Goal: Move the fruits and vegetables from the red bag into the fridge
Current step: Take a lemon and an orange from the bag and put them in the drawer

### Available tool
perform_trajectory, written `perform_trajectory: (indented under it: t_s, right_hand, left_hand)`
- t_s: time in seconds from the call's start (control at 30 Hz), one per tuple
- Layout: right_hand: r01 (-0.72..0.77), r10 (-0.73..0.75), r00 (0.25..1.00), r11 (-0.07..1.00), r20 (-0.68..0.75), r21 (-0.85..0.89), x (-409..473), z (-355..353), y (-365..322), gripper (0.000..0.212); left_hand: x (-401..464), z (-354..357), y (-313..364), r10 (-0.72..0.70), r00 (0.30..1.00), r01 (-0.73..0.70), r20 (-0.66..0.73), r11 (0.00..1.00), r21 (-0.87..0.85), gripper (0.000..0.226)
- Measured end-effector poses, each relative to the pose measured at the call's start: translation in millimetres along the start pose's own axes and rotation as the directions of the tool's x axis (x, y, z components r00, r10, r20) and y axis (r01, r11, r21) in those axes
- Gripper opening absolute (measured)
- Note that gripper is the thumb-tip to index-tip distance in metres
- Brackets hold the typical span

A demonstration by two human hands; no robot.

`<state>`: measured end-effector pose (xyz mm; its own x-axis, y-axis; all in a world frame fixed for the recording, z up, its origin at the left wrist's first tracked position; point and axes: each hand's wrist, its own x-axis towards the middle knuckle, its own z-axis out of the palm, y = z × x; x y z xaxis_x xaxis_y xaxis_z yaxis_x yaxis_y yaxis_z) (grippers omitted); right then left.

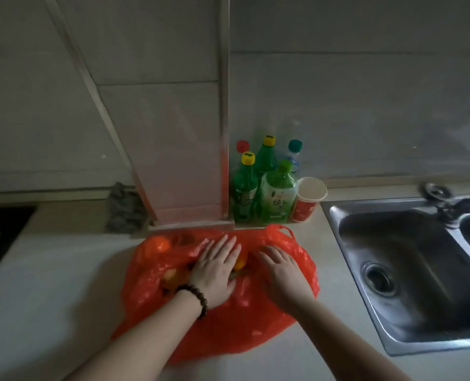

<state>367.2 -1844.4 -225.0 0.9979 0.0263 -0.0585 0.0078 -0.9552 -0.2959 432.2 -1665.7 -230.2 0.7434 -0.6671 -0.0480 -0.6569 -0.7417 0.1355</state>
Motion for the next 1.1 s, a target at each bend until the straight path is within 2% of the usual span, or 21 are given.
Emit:
perform_trajectory:
  t_s: [0.17,0.37,0.5,0.67,0.8,0.93,1.1]
  right_hand:
    - [0.042,-0.040,0.998,0.998,0.053,-0.042,35,-13,33,0.055]
    - [0.019,-0.022,0.989,1.000,0.143,0.020,73,-17,47,0.073]
    - [-0.023,0.008,0.972,0.998,0.234,0.062,85,-9,50,0.087]
    - [-0.069,0.033,0.972,0.986,0.234,0.149,74,6,50,0.098]
    - [-0.092,0.046,0.975,0.974,0.216,0.208,62,9,48,0.097]
    - [-0.125,0.075,0.972,0.967,0.222,0.222,56,5,46,0.096]
    - [-0.133,0.092,0.985,0.946,0.147,0.295,52,-17,39,0.095]
  left_hand:
    - [33,13,-1,-0.051,0.993,0.050,0.102,0.999,0.015,0.087]
    - [63,18,-2,-0.112,0.992,0.109,0.060,0.993,0.048,0.092]
    - [65,14,-3,-0.148,0.987,0.148,0.054,0.989,0.004,0.091]
    - [50,20,-6,-0.090,0.993,0.080,0.077,0.989,0.126,0.083]
    - [47,24,-3,-0.074,0.991,0.055,0.108,0.984,0.168,0.079]
    - [48,19,-1,-0.093,0.988,0.079,0.122,0.990,0.116,0.076]
    - [39,3,0,-0.178,0.984,0.180,0.023,0.972,-0.151,0.076]
